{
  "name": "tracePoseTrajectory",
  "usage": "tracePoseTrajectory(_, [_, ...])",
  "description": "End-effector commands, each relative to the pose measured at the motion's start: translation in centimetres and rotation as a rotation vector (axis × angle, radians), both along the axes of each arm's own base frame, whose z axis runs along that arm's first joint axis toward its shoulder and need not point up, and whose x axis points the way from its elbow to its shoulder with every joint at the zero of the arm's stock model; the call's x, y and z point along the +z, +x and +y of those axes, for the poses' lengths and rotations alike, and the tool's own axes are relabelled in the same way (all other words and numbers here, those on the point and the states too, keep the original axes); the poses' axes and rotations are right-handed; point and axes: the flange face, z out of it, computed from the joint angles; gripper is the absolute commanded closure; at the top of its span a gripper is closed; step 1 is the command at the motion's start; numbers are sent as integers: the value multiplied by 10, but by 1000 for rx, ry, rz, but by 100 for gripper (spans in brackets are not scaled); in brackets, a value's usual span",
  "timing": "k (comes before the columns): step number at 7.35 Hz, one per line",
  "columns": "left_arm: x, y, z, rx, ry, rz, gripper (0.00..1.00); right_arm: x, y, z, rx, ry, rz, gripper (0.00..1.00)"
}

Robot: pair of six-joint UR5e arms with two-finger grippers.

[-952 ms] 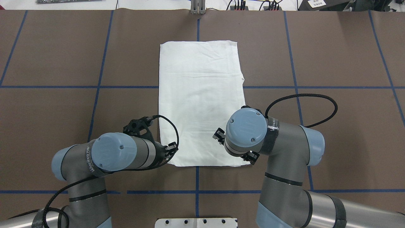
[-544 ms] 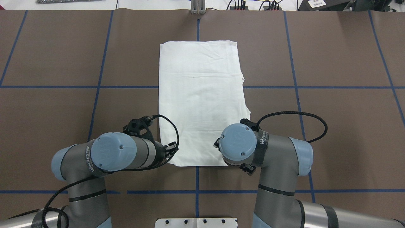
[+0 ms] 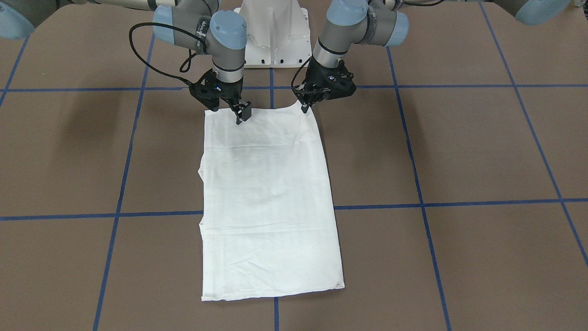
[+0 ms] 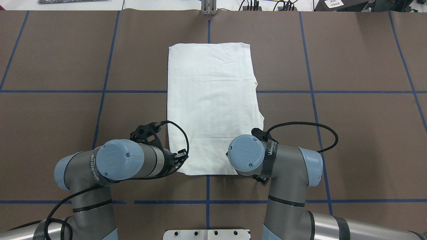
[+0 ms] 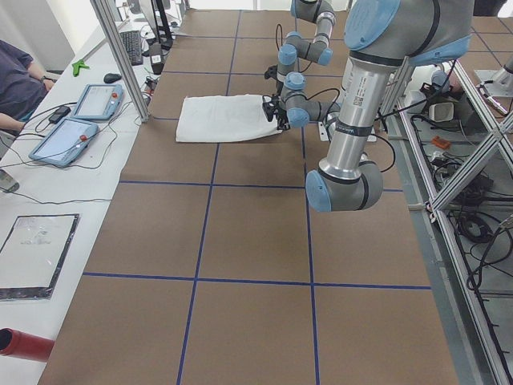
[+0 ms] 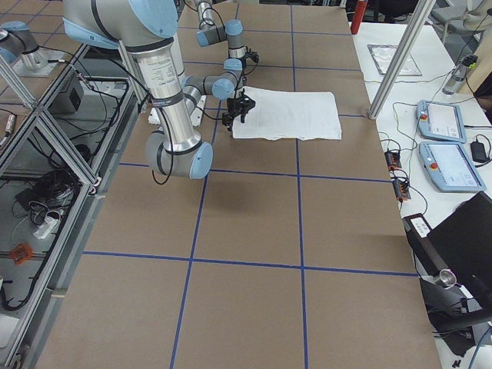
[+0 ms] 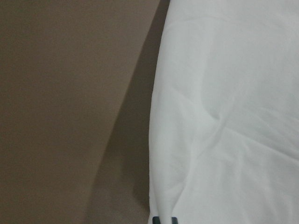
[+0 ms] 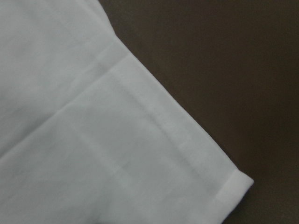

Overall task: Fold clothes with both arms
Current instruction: 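Move the right gripper along the shirt edge toward the left gripper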

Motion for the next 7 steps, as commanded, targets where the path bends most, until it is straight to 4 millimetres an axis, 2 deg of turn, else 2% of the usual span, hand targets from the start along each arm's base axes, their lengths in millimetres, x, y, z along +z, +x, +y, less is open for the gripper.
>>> tracePoseTrajectory(1, [-1,0,0,0,1,2,100,4,-1,1,-2,0,8,2])
tracePoseTrajectory(3, [-1,0,0,-1,1,2,100,5,-1,1,-4,1,9,25])
tracePoseTrajectory(5, [0,0,0,-3,2,0,100,3,-2,1,-6,1,6,67])
tracePoseTrajectory(6, [0,0,0,-3,2,0,100,1,-2,1,-7,2,1,81])
tracePoseTrajectory(7, [0,0,0,-3,2,0,100,-4,-1,1,-7,5,-9,87])
